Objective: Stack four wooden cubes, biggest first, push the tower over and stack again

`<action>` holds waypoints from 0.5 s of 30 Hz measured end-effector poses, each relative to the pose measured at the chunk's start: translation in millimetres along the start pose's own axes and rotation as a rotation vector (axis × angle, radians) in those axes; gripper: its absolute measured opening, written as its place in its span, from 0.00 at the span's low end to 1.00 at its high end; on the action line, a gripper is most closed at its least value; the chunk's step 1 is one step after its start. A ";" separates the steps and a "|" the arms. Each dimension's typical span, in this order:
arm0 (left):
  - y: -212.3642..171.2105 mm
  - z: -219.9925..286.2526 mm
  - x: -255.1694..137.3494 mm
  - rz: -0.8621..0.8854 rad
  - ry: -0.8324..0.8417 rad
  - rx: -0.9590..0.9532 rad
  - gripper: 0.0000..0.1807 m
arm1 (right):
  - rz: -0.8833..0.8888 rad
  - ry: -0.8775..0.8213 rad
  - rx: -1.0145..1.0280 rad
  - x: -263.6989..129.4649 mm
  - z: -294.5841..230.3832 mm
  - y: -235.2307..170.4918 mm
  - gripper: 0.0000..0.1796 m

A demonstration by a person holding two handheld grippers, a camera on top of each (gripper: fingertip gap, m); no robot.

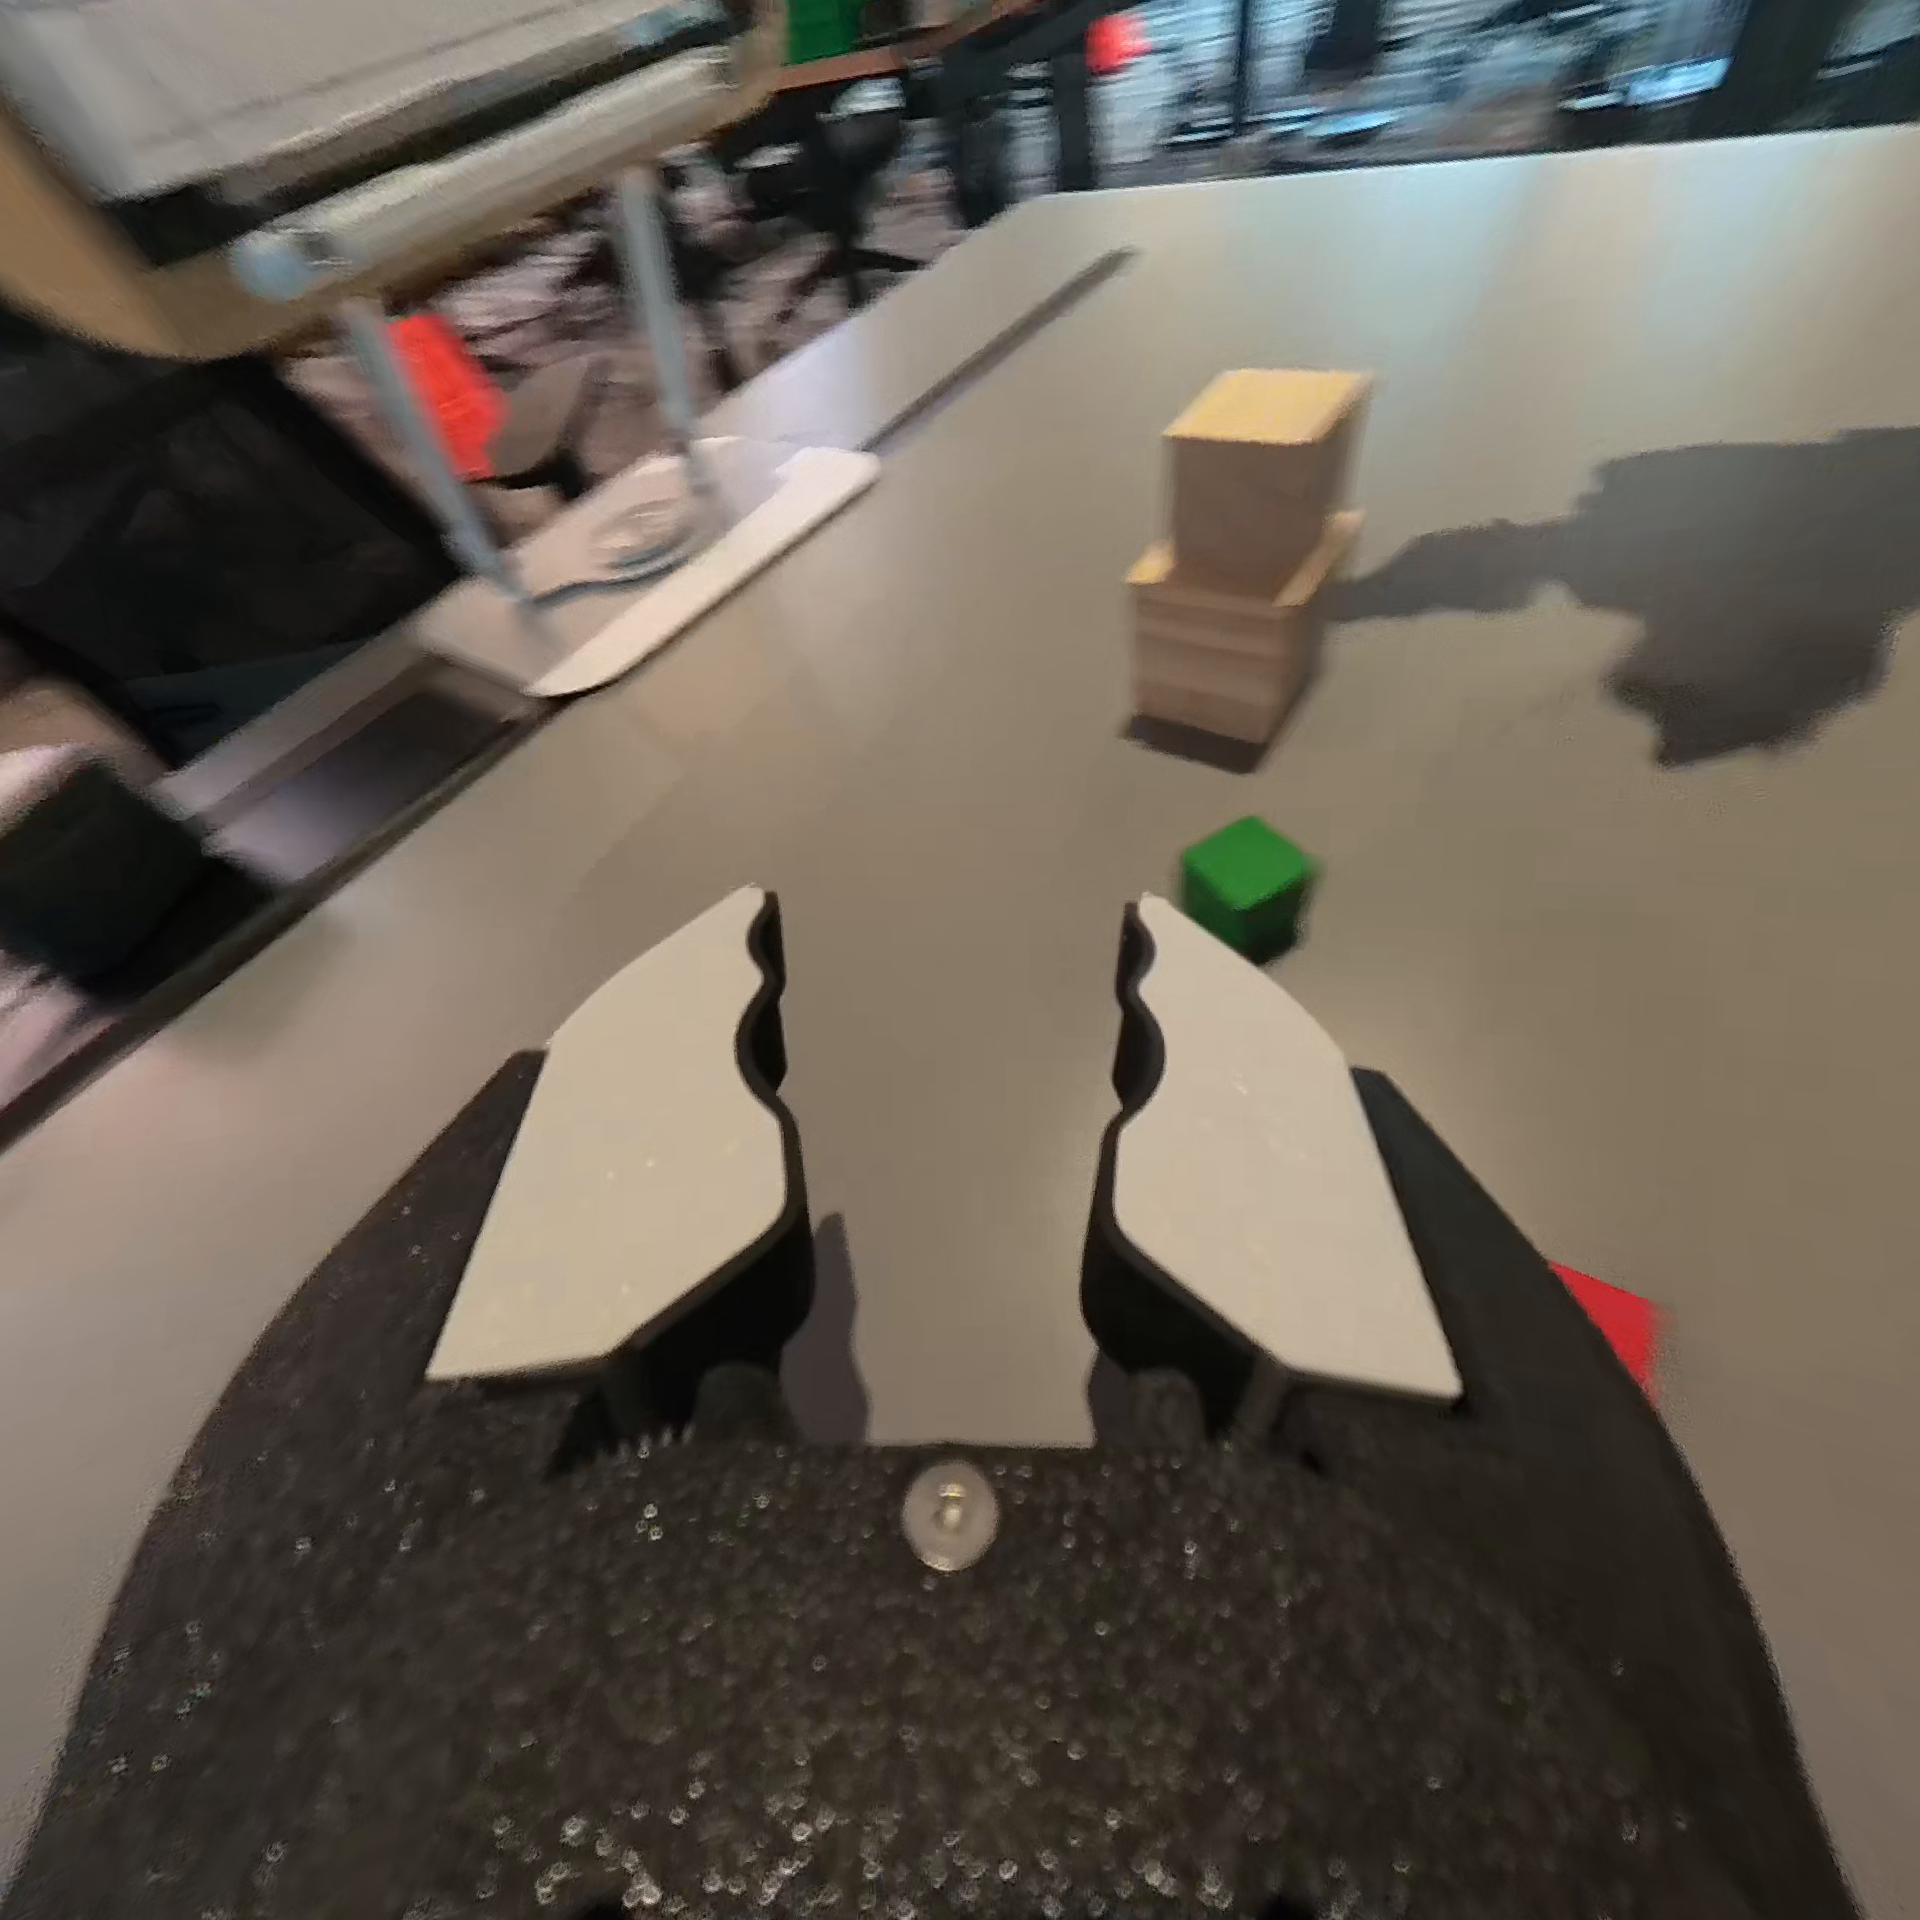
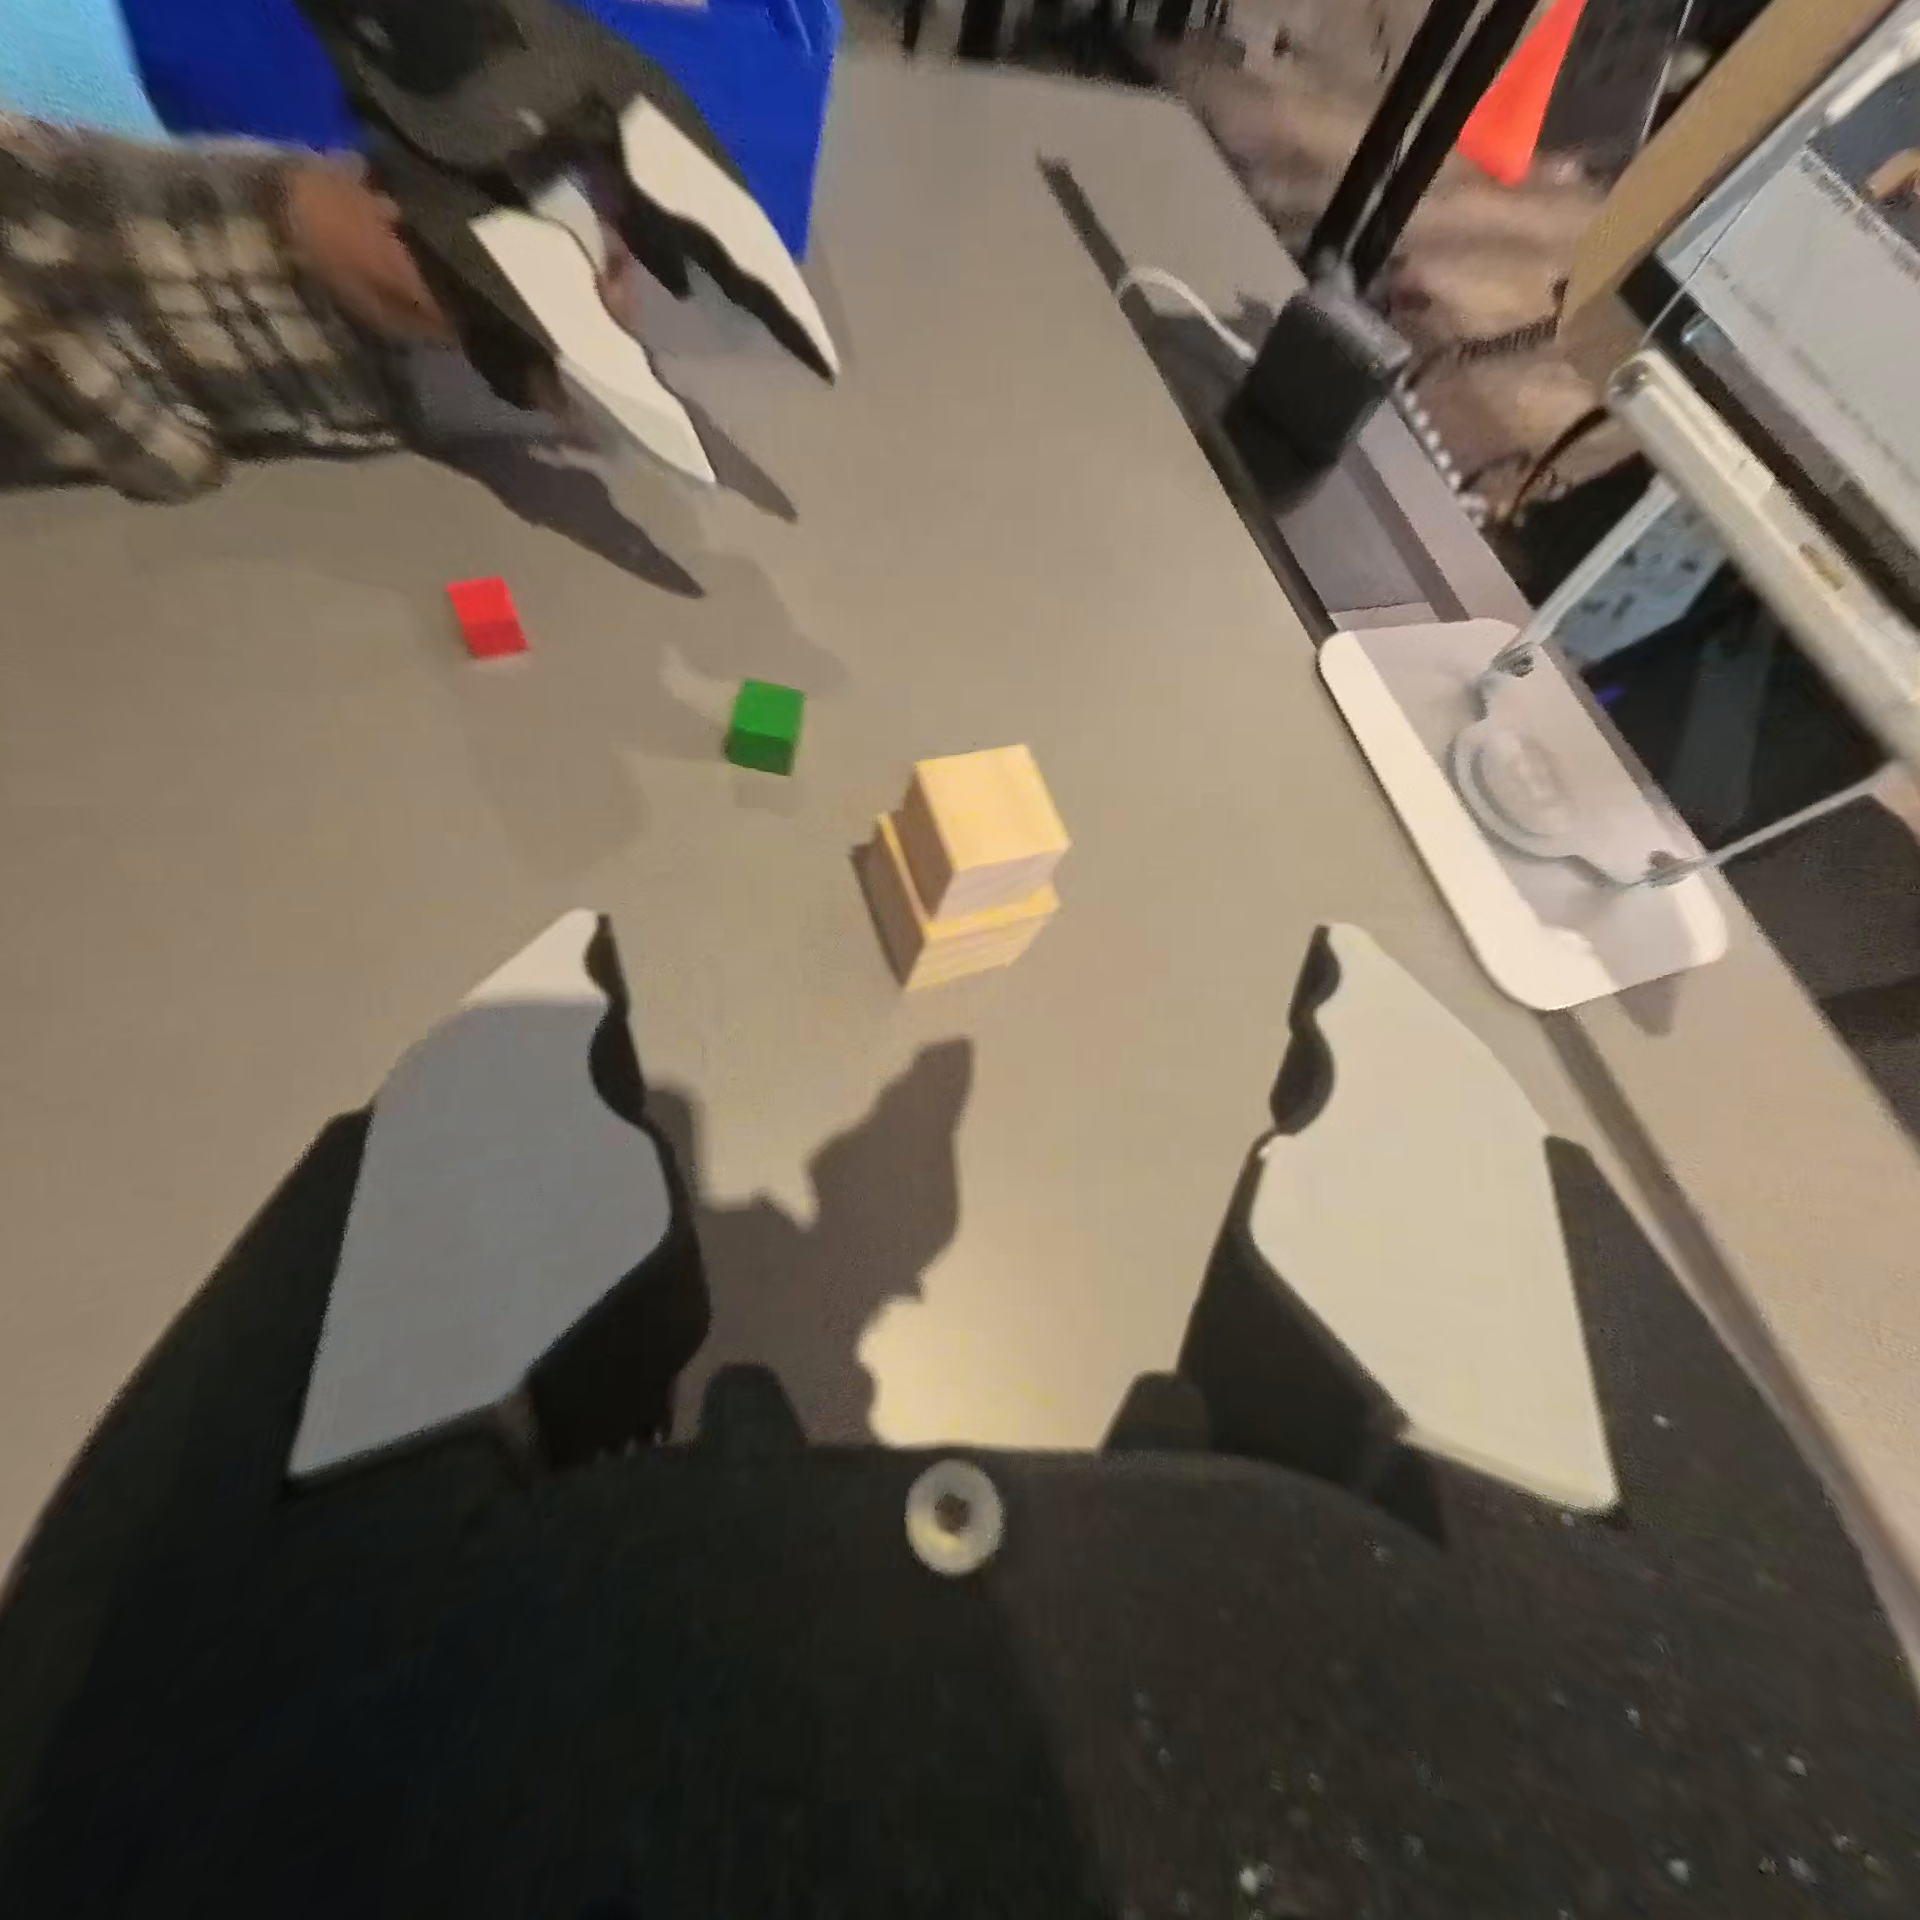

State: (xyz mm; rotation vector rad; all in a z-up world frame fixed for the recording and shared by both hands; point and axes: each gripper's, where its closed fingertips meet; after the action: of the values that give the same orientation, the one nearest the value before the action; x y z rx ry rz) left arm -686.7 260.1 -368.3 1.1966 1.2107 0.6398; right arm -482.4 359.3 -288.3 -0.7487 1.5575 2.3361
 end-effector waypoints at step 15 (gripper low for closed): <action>-11.7 69.0 29.7 -0.406 -0.633 0.317 0.31 | 0.361 0.028 0.200 -12.5 -56.5 -61.7 0.59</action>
State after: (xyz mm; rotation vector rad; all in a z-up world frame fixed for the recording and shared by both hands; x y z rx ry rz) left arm -615.9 259.0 -396.0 1.2322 0.9760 -0.2389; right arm -427.5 334.0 -347.4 -0.4879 2.0483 2.3585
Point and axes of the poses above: each gripper's, where its closed fingertips meet, x out along the fingers, y out of its top, z = x × y across the jaws, and after that the axes turned 6 degrees about -x, right-handed
